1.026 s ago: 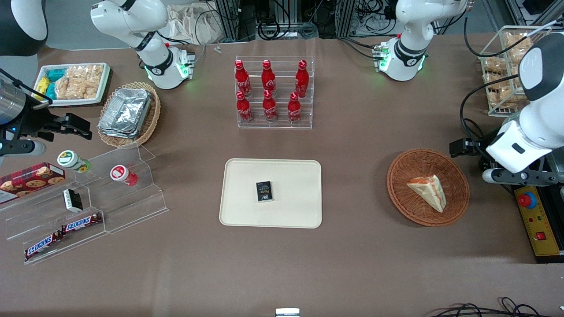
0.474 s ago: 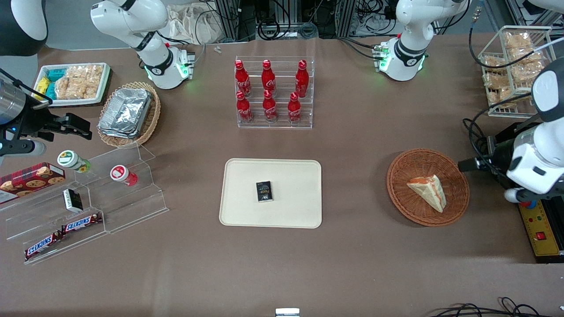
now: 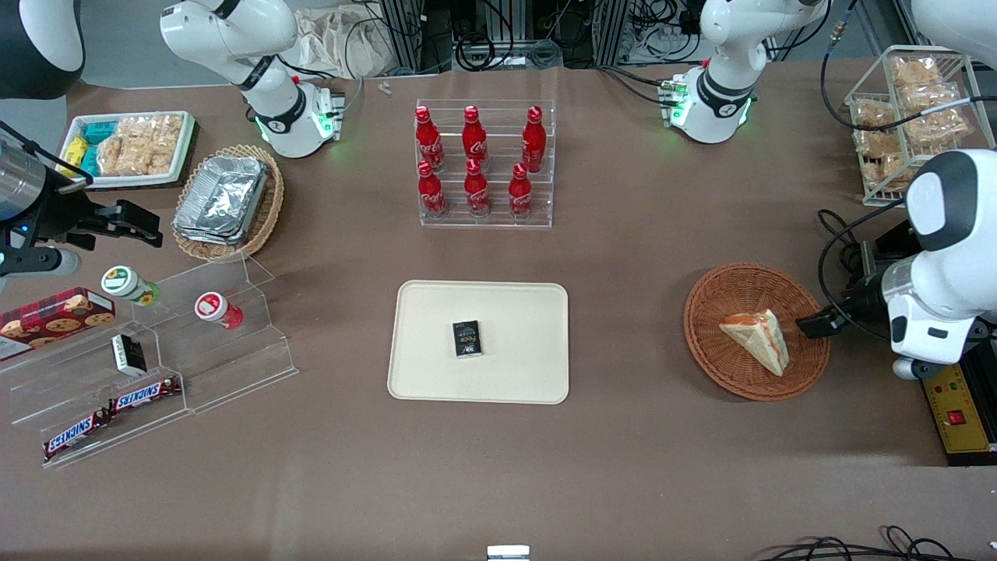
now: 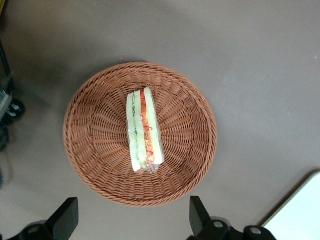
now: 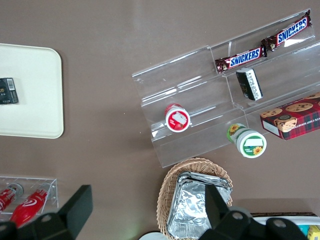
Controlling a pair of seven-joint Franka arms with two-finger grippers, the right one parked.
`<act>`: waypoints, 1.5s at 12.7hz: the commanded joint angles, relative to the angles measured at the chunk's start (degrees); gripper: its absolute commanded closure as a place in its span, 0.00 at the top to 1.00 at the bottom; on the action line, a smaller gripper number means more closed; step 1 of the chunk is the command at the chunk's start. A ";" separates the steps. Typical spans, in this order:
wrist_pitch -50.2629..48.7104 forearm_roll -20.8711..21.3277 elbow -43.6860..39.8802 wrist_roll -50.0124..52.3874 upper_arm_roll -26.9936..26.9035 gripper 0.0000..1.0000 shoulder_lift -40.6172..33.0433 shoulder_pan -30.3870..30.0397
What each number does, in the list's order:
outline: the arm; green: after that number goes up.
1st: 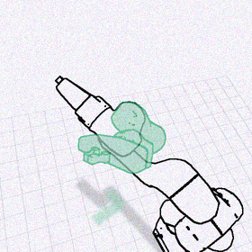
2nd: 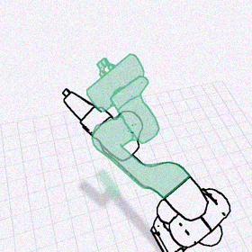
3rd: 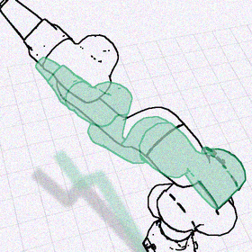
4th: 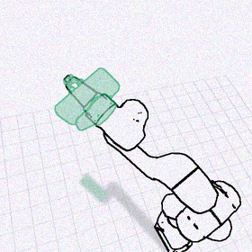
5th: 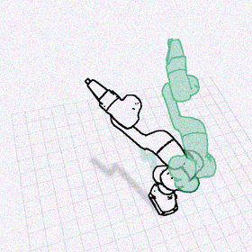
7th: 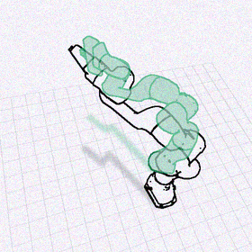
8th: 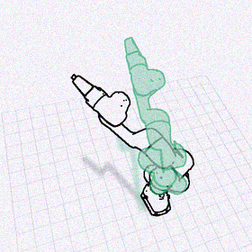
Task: Place sandwich from basket to tray
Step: 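Close the left gripper on the triangular sandwich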
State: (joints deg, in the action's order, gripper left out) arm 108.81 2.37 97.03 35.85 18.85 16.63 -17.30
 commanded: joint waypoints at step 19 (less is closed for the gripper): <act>29.00 10.46 18.99 24.45 -0.74 1.00 10.51 -0.28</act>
State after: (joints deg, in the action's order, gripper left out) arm 135.78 10.62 115.23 58.85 18.09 26.00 -17.34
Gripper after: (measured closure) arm 0.000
